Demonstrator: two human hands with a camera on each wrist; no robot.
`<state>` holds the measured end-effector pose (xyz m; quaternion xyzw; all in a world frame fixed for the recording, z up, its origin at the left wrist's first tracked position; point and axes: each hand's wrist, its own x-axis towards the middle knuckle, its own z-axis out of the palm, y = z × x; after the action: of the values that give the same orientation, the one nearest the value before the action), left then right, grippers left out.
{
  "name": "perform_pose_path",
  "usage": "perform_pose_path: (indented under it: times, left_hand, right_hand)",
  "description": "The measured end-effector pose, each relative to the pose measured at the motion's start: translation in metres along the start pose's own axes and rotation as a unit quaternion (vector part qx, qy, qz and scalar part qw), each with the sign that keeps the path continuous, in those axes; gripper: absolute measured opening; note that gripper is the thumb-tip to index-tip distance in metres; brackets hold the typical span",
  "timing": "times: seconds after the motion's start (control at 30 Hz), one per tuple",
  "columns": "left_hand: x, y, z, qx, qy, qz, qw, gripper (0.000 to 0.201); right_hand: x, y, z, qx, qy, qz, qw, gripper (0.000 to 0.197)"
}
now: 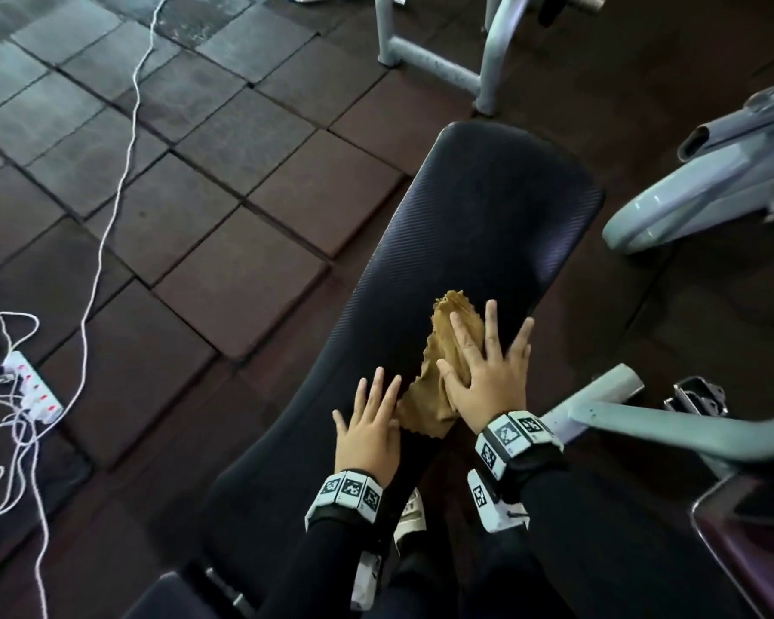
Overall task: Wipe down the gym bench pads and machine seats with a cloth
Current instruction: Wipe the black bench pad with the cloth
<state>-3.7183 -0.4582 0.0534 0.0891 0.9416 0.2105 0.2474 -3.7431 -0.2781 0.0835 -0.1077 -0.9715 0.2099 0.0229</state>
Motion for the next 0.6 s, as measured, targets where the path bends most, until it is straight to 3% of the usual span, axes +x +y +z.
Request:
perform_pose_path:
  times: [0.2, 0.4, 0.5, 0.6]
  left_hand:
    - [-0.022, -0.039, 0.021, -0.023, -0.018, -0.061, 0.998, 0.074]
    - [-0.019, -0.042, 0.027, -0.165, 0.031, -0.032, 0.985, 0.088]
    - [-0.018, -0.049, 0.029, -0.181, 0.022, -0.02, 0.983, 0.099]
    - [-0.017, -0.05, 0.031, -0.182, 0.02, -0.027, 0.983, 0.102]
  right_hand:
    - [0.002, 0.012, -0.004, 0.07, 0.076, 0.025, 0.994, 0.064]
    - [0.016, 0.026, -0.013, 0.224, 0.146, 0.052, 0.962, 0.064]
    - [0.021, 0.026, -0.01, 0.273, 0.147, 0.076, 0.948, 0.061]
    - [0.018, 0.026, -0.005, 0.278, 0.2, 0.107, 0.934, 0.057]
